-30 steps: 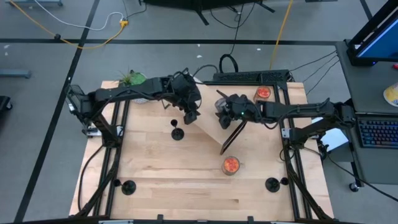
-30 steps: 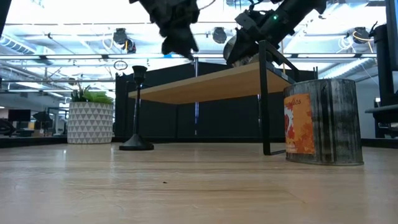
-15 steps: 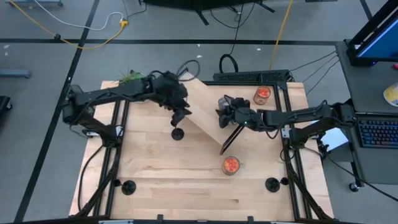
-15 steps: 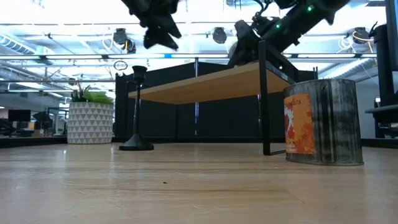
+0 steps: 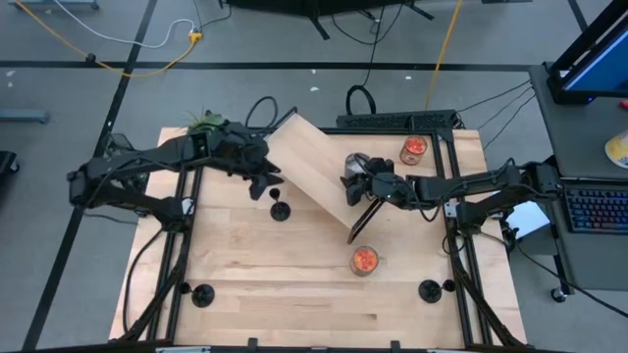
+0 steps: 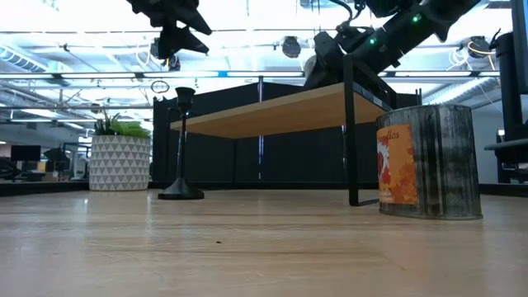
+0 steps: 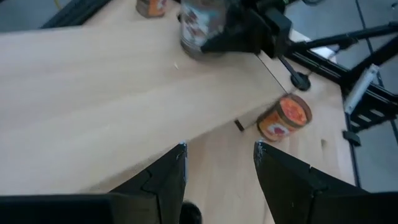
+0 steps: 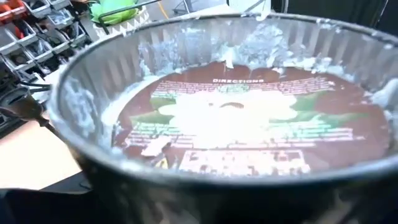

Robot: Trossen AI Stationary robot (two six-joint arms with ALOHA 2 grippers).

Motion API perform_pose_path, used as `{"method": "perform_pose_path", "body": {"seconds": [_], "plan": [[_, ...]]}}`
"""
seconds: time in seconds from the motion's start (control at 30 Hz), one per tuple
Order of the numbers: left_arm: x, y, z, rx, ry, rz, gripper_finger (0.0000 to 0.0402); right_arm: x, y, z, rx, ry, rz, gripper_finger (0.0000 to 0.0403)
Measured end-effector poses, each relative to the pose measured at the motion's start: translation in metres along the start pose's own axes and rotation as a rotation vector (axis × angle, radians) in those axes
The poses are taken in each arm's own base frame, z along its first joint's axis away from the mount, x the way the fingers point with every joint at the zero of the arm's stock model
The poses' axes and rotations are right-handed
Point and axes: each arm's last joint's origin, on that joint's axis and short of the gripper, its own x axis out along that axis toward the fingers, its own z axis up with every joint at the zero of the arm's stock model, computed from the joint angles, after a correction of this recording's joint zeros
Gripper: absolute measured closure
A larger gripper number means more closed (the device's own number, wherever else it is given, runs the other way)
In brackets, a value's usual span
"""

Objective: Pick & Place candle stick holders
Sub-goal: Put the brown scented candle on the shelf, then put the top orange scented candle on the shelf

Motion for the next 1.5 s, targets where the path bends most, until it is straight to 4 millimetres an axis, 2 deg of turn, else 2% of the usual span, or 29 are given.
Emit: {"method": "perform_pose_path", "body": {"seconds": [0.4,0.73,1.0,1.5], "plan": [[-0.002,-0.002,-0.002,0.016,-0.002,-0.007,0.0211,-0.009,-0.001,0.009,0.081,-0.023,0.021,0.0031],[-0.002,-0.002,-0.003,0.038,0.003,-0.005,0.0211,-0.023,0.001,0.018,0.004,0.041,0.216,0.003],[-0.002,-0.002,-0.003,0.042,0.003,-0.005,0.0211,-0.036,-0.003,0.028,-0.041,0.0,0.238,0.003],[-0.002,-0.002,-0.003,0.038,0.003,-0.006,0.0211,-0.059,-0.009,0.047,0.021,-0.095,0.293,0.003]]}}
